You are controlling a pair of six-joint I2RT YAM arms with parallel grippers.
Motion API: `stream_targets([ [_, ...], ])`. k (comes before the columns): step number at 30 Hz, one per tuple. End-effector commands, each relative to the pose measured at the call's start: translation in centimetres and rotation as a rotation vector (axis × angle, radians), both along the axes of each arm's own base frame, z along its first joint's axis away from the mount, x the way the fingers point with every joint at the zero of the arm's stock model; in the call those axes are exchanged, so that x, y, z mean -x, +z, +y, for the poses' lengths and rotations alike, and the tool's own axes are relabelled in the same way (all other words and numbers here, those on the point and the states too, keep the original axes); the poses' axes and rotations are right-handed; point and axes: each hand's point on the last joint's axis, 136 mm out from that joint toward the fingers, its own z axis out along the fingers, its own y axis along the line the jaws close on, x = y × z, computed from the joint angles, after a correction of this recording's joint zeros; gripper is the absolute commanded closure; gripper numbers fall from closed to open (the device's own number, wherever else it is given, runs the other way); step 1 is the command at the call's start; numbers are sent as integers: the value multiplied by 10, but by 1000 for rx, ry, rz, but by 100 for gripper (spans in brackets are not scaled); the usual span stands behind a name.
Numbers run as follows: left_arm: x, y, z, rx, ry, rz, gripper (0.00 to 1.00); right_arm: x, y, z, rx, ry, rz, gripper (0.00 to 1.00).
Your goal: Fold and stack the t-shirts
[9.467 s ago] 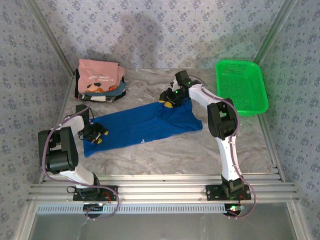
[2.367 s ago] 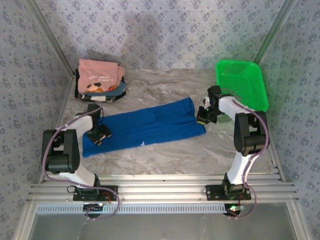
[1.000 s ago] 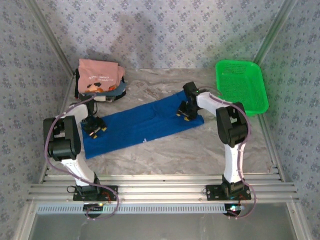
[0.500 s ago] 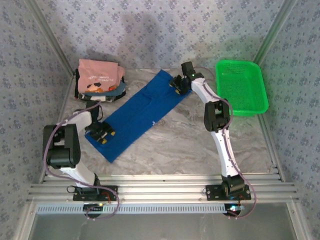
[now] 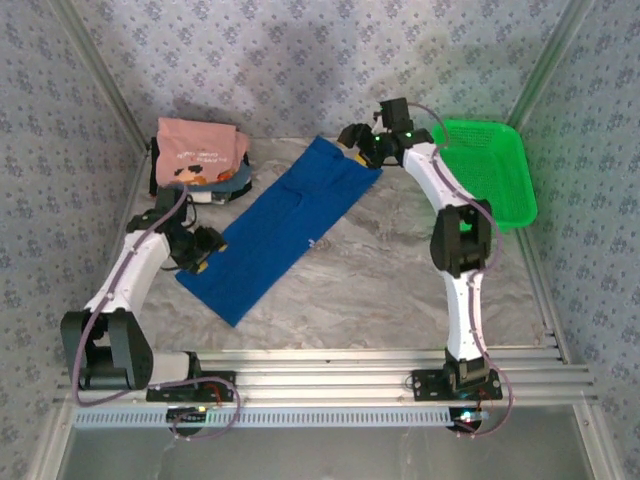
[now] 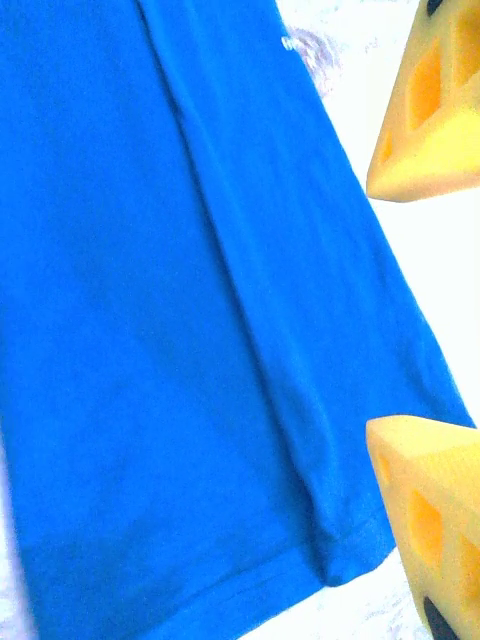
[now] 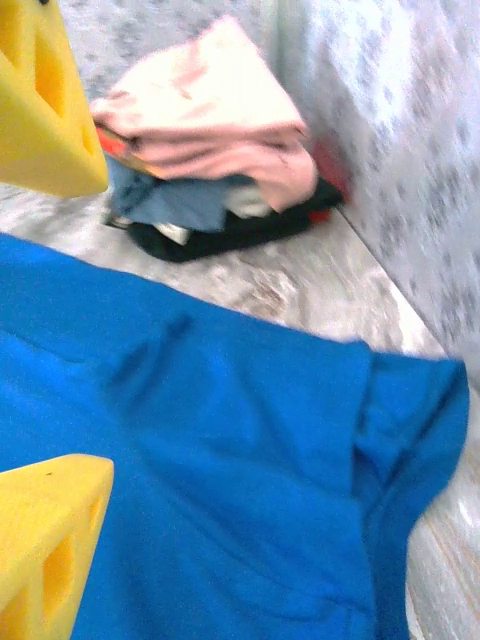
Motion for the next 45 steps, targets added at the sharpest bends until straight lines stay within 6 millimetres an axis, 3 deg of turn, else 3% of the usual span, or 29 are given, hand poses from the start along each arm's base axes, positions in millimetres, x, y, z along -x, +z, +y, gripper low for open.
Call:
stream_targets([
  [1,-14,20,15,-125,-88,-48,41,48,16,-10,143,46,-37,29],
  [4,-33,19,21,-173,-154,-46,41,76,-5,0,173,63,19,30],
  [8,-52,1,22,-182,-210,8,44,97,-48,27,156,99,113,33],
  [13,-67,-24,20,-173,-241,43,47,93,-93,62,154,130,161,36],
  [17,-66,-48,19,-178,-262,88,49,85,-124,73,221,147,213,39],
  [22,-50,-80,23,-185,-236,183,54,78,-157,69,274,95,282,45],
  [23,-47,-86,22,-179,-229,197,55,84,-166,66,296,96,323,46],
  [28,-31,-108,8,-125,-217,247,61,82,-191,49,361,48,373,48],
  [39,16,-135,-32,-93,-295,341,67,64,-197,14,412,-35,378,47],
  [45,42,-139,-68,-53,-361,371,69,55,-197,-12,445,-59,375,46],
])
